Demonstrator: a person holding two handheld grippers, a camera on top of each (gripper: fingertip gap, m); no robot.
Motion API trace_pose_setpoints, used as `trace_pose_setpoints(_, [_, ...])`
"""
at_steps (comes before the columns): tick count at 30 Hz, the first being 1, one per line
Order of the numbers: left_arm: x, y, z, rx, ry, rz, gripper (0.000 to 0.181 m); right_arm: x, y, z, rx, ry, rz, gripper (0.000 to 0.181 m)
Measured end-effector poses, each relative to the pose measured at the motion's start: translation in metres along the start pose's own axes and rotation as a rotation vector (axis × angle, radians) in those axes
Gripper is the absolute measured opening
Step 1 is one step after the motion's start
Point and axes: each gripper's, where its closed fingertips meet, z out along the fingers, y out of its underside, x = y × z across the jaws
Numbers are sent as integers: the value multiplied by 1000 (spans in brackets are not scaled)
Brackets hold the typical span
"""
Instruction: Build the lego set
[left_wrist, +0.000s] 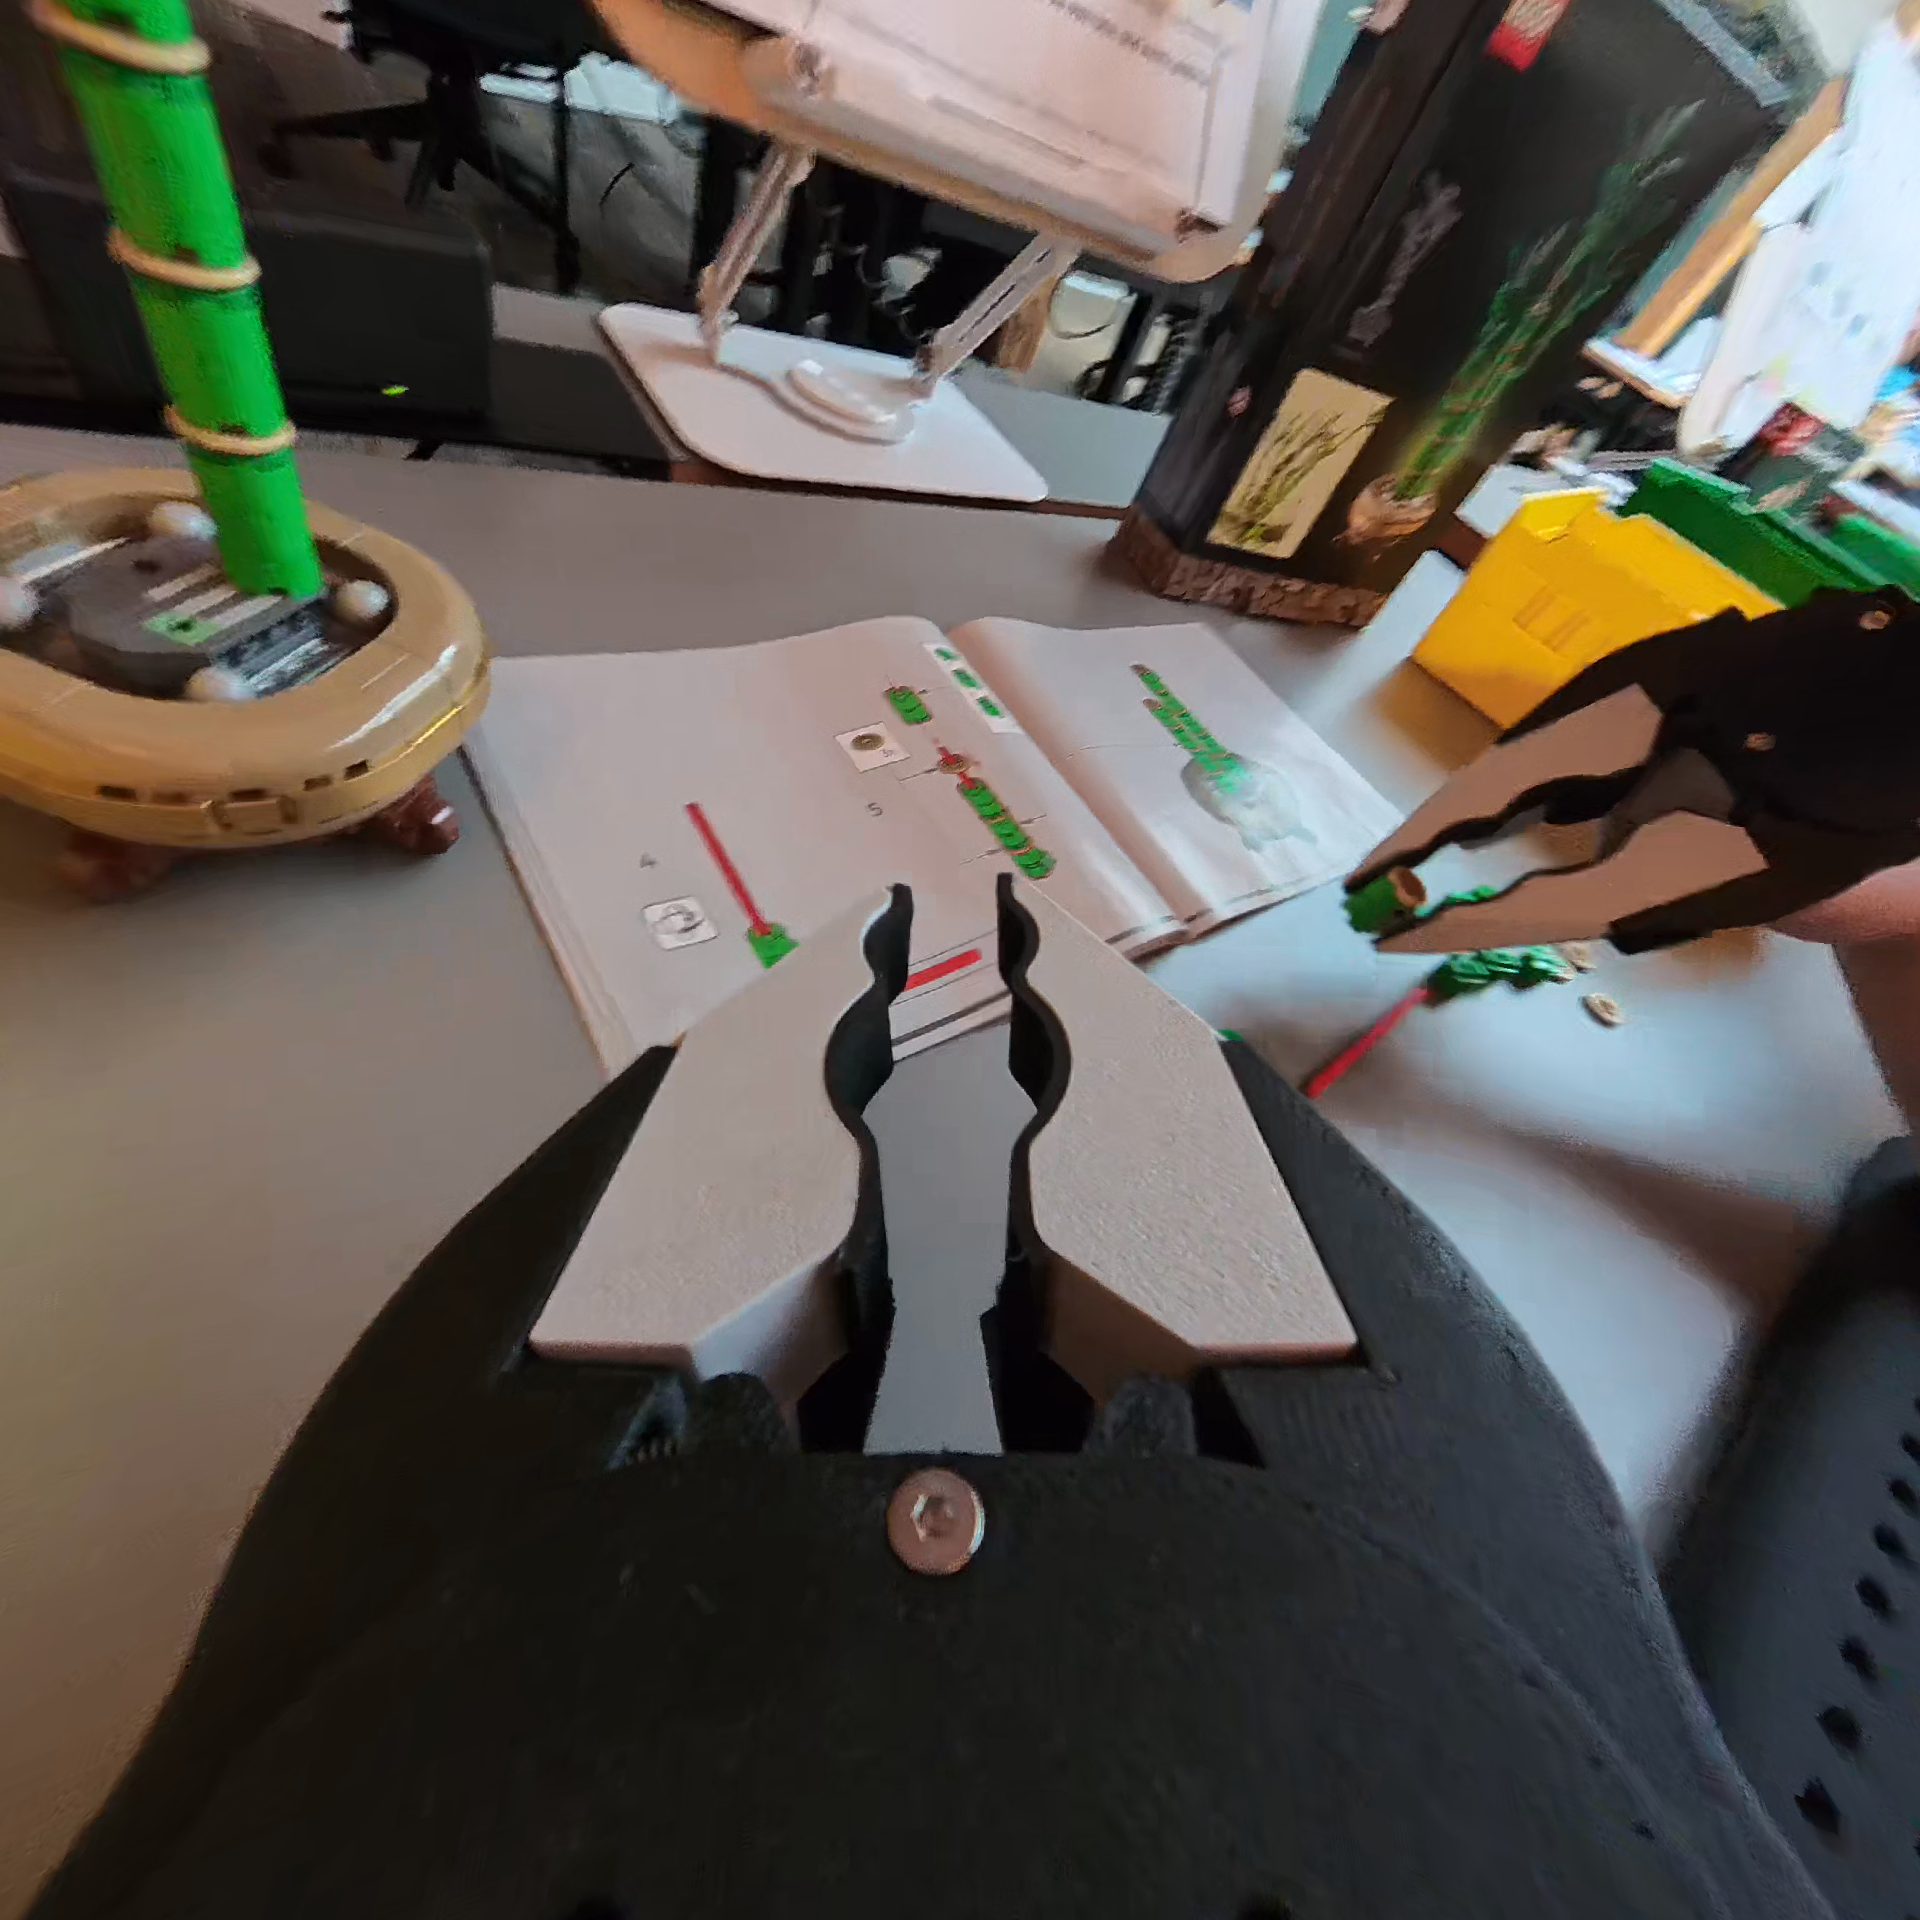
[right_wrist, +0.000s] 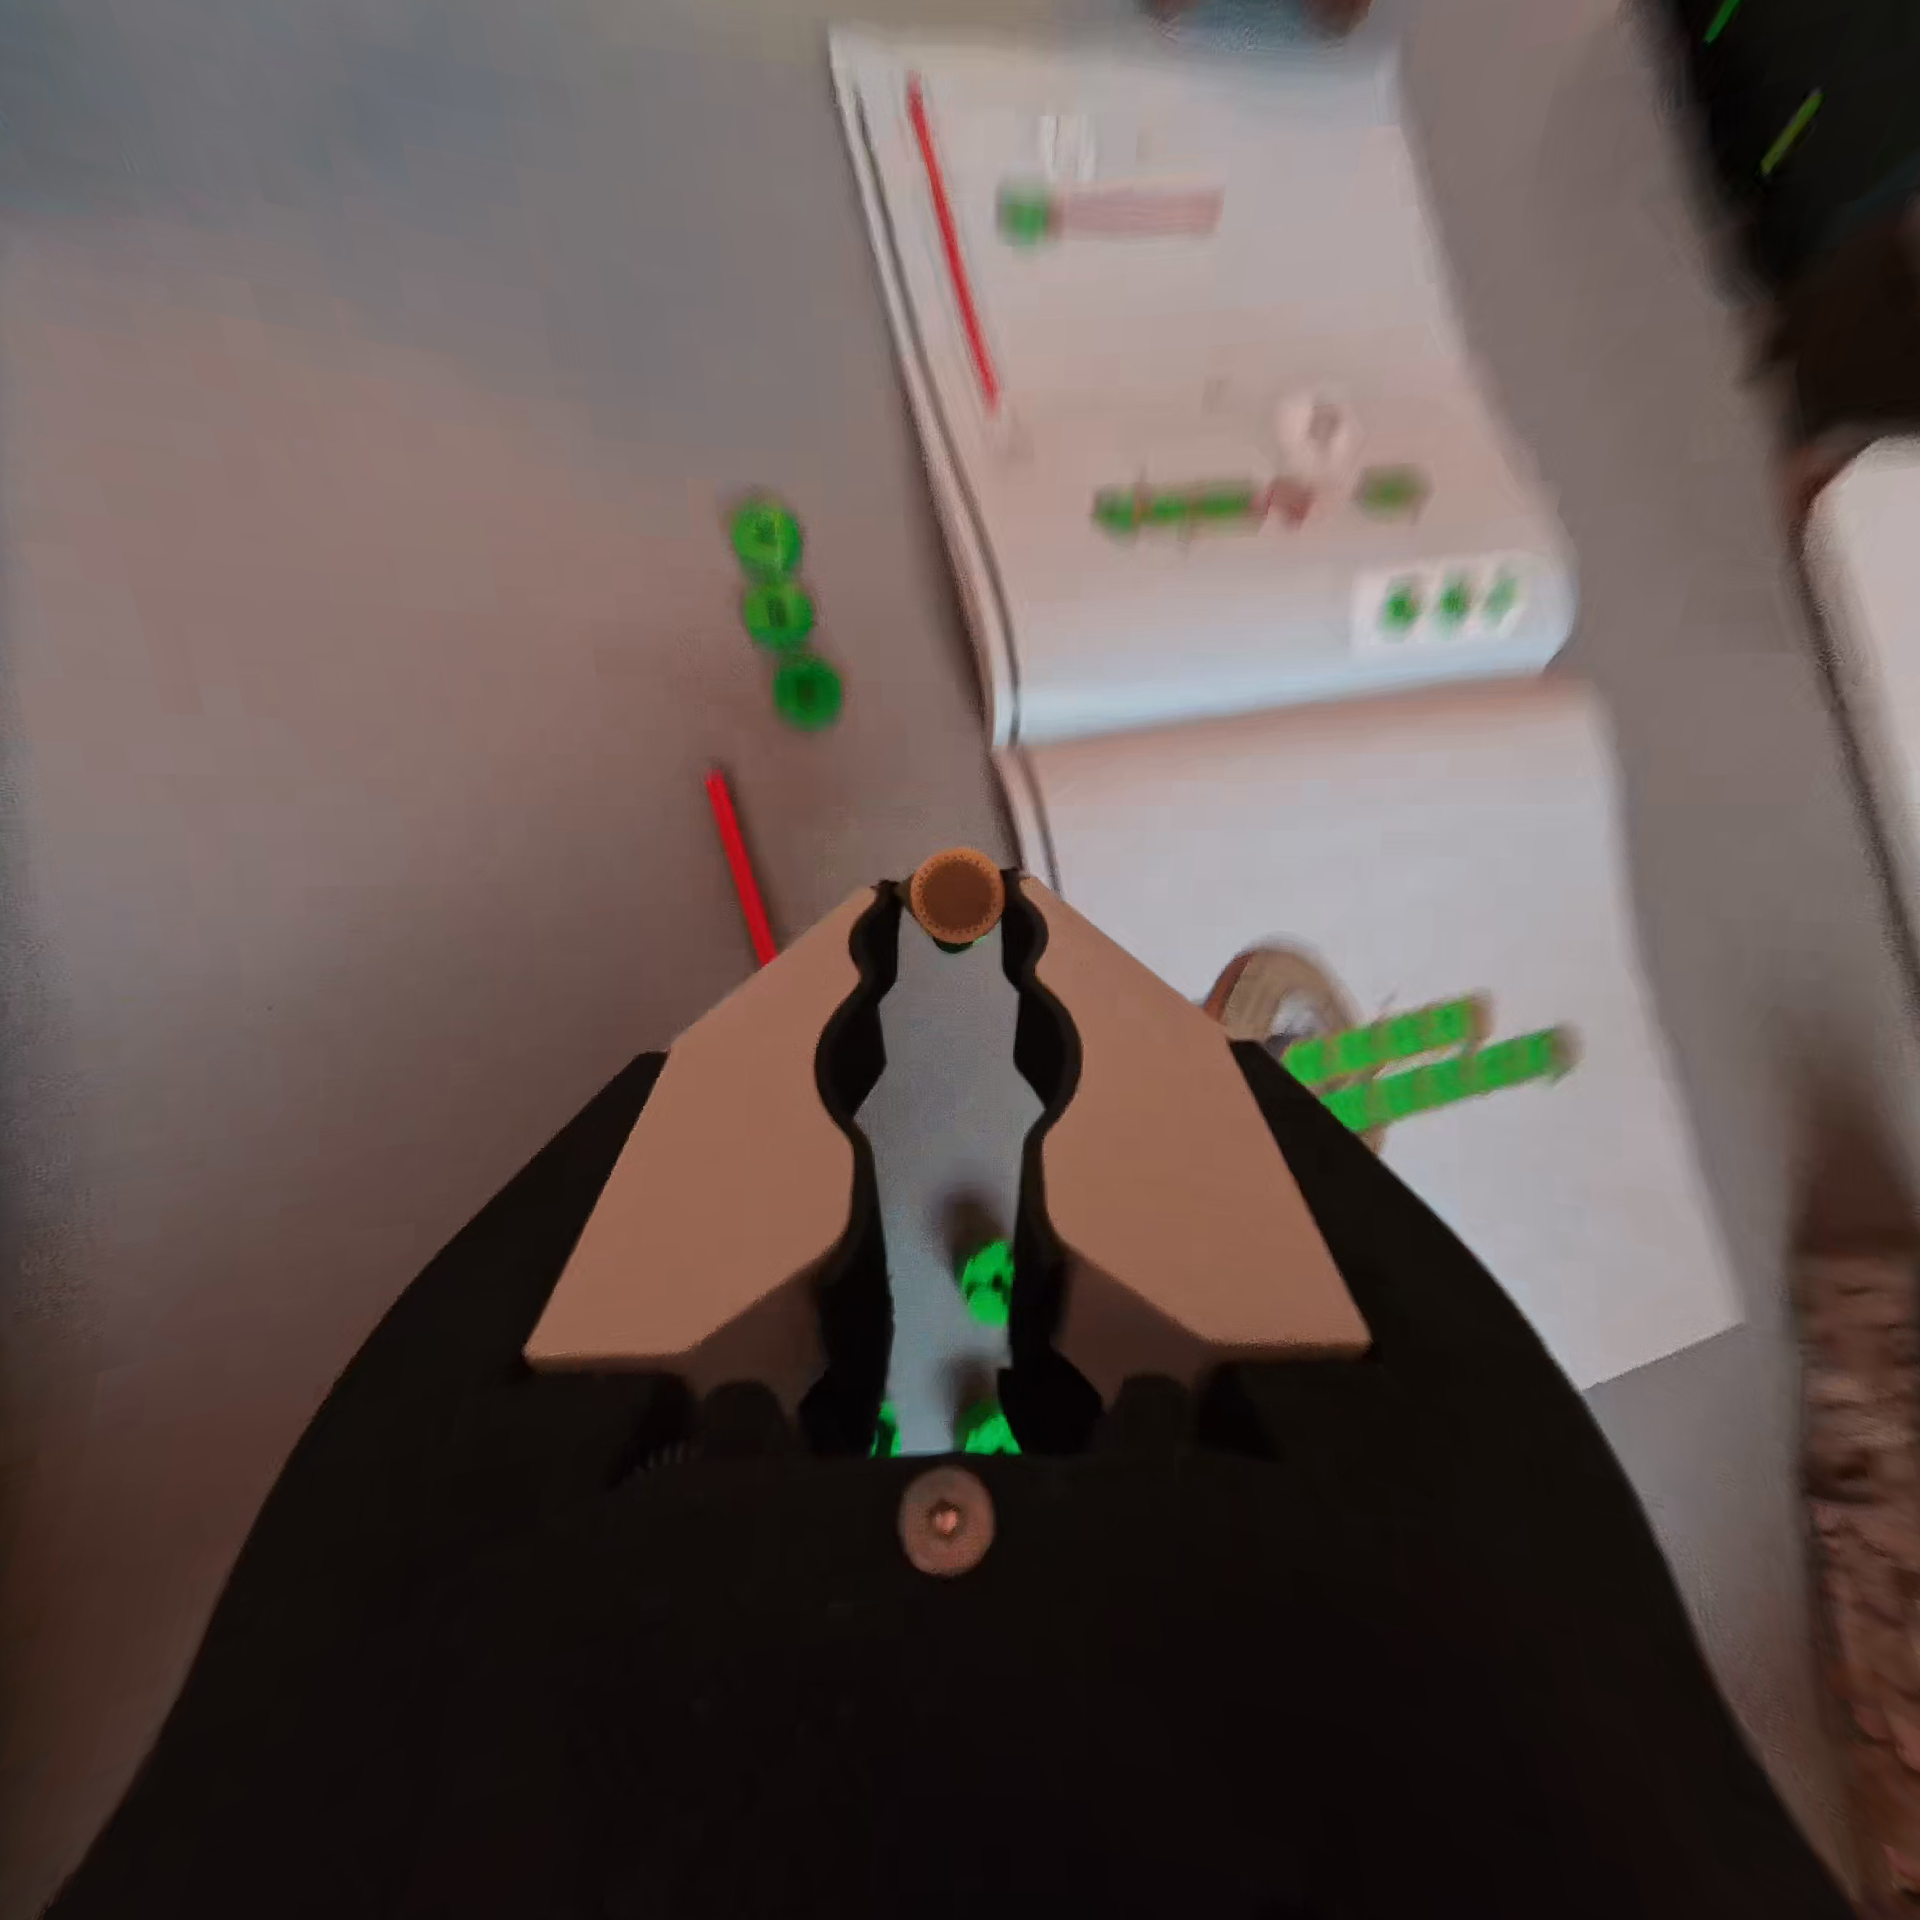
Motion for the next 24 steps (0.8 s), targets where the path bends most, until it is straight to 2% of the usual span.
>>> trace_pose_setpoints(2, [26, -2, 2, 18, 128, -7, 20, -6, -39, -9, 124, 125, -170, 19])
trace_pose_setpoints(5, [71, 8, 7, -33, 388, -123, 34, -15, -78, -18, 223, 356, -436, 19])
trace_pose_setpoints(8, [112, 8, -1, -80, 682, -283, 42, -36, -101, -21, 372, 452, -604, 19])
trace_pose_setpoints(10, [126, 2, -7, -58, 791, -347, 44, -42, -107, -20, 409, 483, -641, 19])
trace_pose_setpoints(14, [140, 5, -10, -83, 857, -334, 50, -47, -119, -25, 479, 504, -627, 19])
trace_pose_setpoints(18, [142, 4, -11, -64, 850, -293, 47, -54, -129, -34, 568, 488, -583, 18])
trace_pose_setpoints(20, [145, -4, -18, -29, 894, -316, 47, -60, -134, -39, 641, 406, -498, 19])
trace_pose_setpoints(24, [147, -24, -36, 55, 1034, -426, 43, -67, -150, -55, 808, 174, -200, 19])
